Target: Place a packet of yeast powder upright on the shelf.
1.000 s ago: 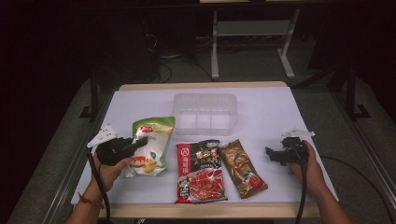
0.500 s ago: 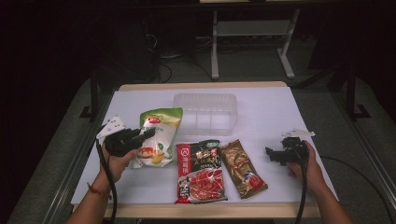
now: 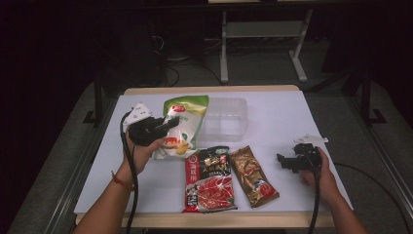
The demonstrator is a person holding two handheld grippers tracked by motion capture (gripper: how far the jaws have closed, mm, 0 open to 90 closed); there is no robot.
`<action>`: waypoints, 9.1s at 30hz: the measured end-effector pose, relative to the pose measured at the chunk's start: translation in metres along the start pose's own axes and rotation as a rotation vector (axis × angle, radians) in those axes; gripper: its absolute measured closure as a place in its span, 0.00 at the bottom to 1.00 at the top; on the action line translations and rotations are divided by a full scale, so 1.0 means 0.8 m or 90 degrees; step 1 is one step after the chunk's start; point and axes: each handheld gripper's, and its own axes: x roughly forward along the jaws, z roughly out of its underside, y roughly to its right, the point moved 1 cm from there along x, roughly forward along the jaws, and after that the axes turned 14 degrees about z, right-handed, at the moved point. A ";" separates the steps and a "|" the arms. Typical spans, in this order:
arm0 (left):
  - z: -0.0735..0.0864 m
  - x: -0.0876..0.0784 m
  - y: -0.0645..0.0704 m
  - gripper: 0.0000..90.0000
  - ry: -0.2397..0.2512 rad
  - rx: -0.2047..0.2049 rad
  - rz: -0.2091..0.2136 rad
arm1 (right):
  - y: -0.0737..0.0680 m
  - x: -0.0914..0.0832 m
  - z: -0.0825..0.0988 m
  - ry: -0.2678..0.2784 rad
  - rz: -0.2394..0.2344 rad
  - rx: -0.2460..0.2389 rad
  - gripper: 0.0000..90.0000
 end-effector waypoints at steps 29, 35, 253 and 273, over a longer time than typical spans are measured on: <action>-0.051 0.152 -0.010 0.87 -0.030 0.011 -0.086 | -0.003 -0.002 0.001 0.010 0.012 -0.011 0.15; -0.053 0.180 -0.007 0.87 -0.034 0.009 -0.090 | -0.003 -0.002 0.001 0.011 0.012 -0.012 0.15; 0.035 0.165 0.032 0.74 -0.217 0.132 0.094 | -0.007 -0.004 0.001 0.021 0.025 -0.025 0.15; 0.027 0.212 0.015 0.80 -0.266 0.111 0.066 | -0.009 -0.005 0.002 0.028 0.034 -0.033 0.15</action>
